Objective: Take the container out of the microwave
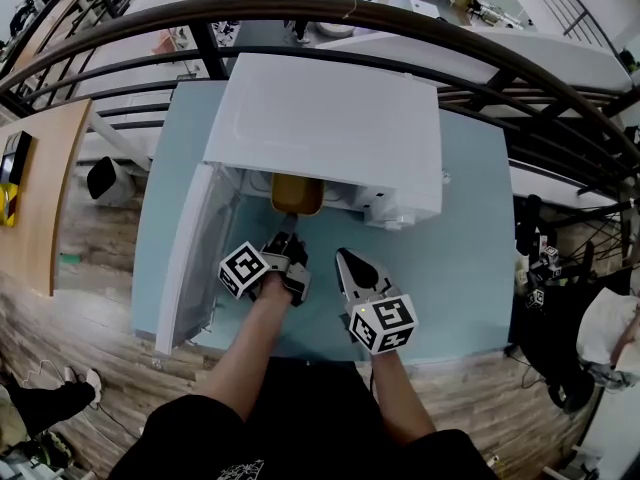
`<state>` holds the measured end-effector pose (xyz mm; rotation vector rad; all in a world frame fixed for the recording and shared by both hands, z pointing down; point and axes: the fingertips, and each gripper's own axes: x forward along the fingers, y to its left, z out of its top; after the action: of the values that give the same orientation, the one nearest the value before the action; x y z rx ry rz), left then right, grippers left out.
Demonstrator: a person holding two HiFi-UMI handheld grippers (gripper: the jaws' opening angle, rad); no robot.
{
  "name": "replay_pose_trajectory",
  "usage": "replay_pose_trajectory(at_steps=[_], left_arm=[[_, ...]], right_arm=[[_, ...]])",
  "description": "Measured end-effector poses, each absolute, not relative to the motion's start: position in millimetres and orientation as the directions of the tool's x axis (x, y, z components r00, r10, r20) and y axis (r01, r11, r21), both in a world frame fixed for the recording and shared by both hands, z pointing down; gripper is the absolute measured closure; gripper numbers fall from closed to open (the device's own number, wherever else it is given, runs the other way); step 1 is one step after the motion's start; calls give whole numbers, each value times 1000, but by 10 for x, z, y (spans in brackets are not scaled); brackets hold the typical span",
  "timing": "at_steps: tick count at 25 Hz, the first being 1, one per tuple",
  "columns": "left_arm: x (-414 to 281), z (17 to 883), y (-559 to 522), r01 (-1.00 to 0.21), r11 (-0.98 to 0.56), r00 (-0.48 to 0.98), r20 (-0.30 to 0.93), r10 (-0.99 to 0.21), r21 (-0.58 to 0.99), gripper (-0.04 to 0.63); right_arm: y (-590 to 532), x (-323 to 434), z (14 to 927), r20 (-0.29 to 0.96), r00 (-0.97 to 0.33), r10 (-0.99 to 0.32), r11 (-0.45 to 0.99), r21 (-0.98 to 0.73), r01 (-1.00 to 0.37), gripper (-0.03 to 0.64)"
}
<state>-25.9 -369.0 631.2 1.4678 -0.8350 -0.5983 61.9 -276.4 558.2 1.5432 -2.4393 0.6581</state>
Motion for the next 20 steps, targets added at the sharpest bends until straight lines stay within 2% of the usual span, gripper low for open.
replay_pose_trajectory(at_steps=[20], left_arm=[[-307, 6330, -3115, -154, 29, 589, 115, -800, 988, 574]], right_arm=[[-2326, 612, 5607, 365, -481, -797, 406, -265, -874, 611]])
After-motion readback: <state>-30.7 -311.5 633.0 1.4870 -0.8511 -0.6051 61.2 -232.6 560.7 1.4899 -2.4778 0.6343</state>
